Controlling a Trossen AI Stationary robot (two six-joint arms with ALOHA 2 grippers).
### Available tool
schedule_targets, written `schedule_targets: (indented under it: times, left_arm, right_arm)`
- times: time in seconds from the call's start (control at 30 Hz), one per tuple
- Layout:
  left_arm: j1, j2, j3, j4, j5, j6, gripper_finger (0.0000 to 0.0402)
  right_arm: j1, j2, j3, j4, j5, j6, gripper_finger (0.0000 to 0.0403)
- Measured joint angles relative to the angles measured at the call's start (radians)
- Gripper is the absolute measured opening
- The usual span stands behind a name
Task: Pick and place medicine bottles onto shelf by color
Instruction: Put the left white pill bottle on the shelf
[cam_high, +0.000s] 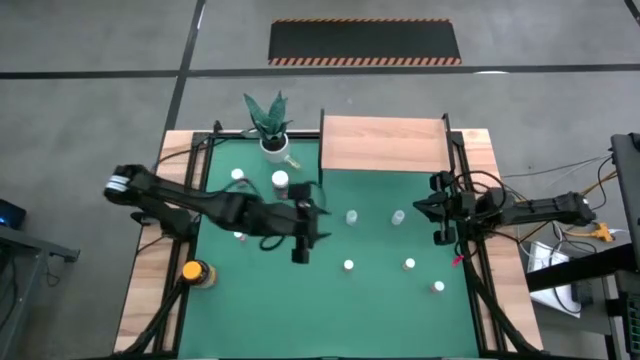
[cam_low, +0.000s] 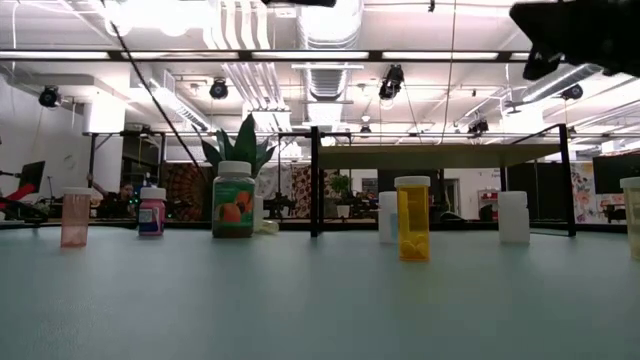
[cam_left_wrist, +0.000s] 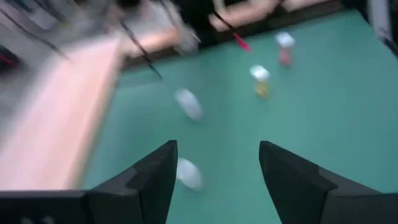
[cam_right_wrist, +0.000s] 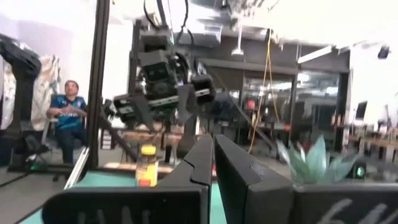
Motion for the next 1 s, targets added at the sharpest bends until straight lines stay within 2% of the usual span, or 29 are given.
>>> schedule_targets:
  times: [0.1, 0.33, 0.5, 0.57, 0.77, 0.87, 1.0]
  left_arm:
    - [0.005, -0.099, -0.128, 0.161, -0.036, 0.094, 0.0210]
    - [0.033, -0.274, -0.420, 0.587, -0.039, 0.308, 0.0210]
    - [0.039, -0.360, -0.570, 0.807, -0.041, 0.418, 0.0210]
    - [0.039, -0.397, -0.608, 0.836, -0.041, 0.444, 0.0210]
    - [0.039, -0.484, -0.676, 0.861, -0.041, 0.491, 0.0210]
    - [0.040, -0.512, -0.692, 0.864, -0.041, 0.498, 0.0210]
    - [0.041, -0.536, -0.716, 0.869, -0.041, 0.517, 0.0210]
  right_arm:
    - [0.000, 0.112, 0.043, 0.056, 0.000, -0.018, 0.0011]
    - [0.000, 0.413, 0.242, 0.034, 0.003, -0.035, 0.0011]
    - [0.000, 0.582, 0.428, -0.202, 0.004, -0.049, 0.0011]
    - [0.000, 0.640, 0.499, -0.360, 0.011, -0.035, 0.0011]
    - [-0.001, 0.807, 0.723, -0.729, 0.157, 0.060, 0.0026]
    - [0.000, 0.895, 0.798, -0.859, 0.200, 0.097, 0.0058]
    - [0.000, 1.016, 0.883, -0.935, 0.240, 0.115, 0.0117]
